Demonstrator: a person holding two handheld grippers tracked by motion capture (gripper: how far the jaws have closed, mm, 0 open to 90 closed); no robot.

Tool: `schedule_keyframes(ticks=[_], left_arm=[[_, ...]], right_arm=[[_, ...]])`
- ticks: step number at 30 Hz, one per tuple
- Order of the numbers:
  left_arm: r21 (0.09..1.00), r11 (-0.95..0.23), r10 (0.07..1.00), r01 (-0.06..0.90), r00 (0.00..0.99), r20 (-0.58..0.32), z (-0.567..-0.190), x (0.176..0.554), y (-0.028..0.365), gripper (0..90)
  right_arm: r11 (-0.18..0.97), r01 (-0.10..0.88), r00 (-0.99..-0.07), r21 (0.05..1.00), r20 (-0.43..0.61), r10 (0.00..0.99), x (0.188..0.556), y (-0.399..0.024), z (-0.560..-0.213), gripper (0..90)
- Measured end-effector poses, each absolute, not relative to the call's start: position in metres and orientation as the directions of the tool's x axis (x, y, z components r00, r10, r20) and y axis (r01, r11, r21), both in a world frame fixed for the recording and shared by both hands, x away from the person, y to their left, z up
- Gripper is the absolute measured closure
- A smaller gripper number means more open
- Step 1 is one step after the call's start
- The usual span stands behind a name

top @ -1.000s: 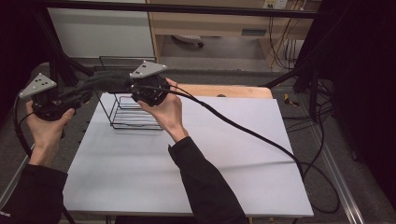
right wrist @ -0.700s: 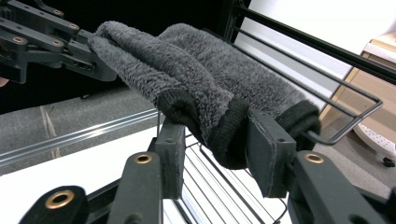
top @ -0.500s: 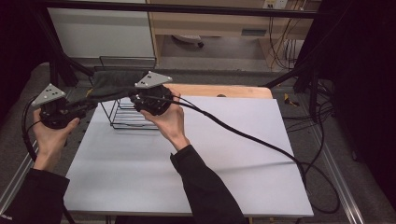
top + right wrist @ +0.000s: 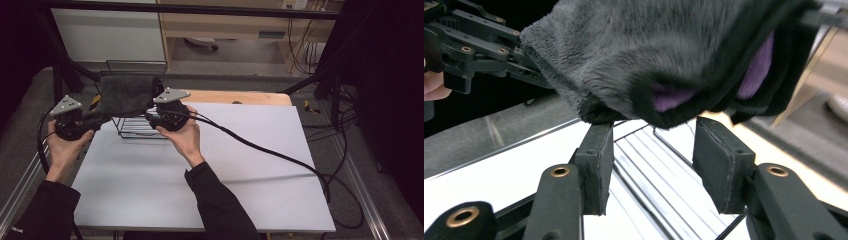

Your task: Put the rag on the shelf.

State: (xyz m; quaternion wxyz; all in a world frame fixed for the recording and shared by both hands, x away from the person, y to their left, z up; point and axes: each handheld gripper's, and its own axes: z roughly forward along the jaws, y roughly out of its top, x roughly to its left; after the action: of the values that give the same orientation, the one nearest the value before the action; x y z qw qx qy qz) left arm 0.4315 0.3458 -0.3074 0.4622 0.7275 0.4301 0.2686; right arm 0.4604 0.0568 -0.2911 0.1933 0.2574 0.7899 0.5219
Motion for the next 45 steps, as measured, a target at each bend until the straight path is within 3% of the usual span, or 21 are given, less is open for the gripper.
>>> schedule_keyframes(ticks=[9,16,23,32,45], left_arm=[[0.878,-0.201,0.882,0.434,0.47,-0.031,-0.325,0.443,0.341,59.3],[0.869,-0.185,0.881,0.459,0.469,-0.06,-0.338,0.44,0.339,48.2],[0.86,-0.188,0.866,0.475,0.494,-0.083,-0.349,0.43,0.334,35.7],[0.849,-0.218,0.851,0.481,0.519,-0.076,-0.363,0.414,0.324,24.8],[0.842,-0.26,0.82,0.473,0.569,-0.067,-0.378,0.396,0.298,12.5]], right_arm=[[0.302,0.252,-0.779,0.919,0.008,0.626,0.48,0.054,-0.318,43.8],[0.289,0.249,-0.787,0.924,0.02,0.616,0.477,0.043,-0.321,24.6],[0.286,0.265,-0.801,0.921,0.045,0.597,0.466,0.022,-0.318,13.9],[0.303,0.3,-0.781,0.905,0.05,0.623,0.447,-0.028,-0.322,5.3],[0.275,0.371,-0.723,0.887,0.09,0.685,0.415,-0.124,-0.334,0.7]])
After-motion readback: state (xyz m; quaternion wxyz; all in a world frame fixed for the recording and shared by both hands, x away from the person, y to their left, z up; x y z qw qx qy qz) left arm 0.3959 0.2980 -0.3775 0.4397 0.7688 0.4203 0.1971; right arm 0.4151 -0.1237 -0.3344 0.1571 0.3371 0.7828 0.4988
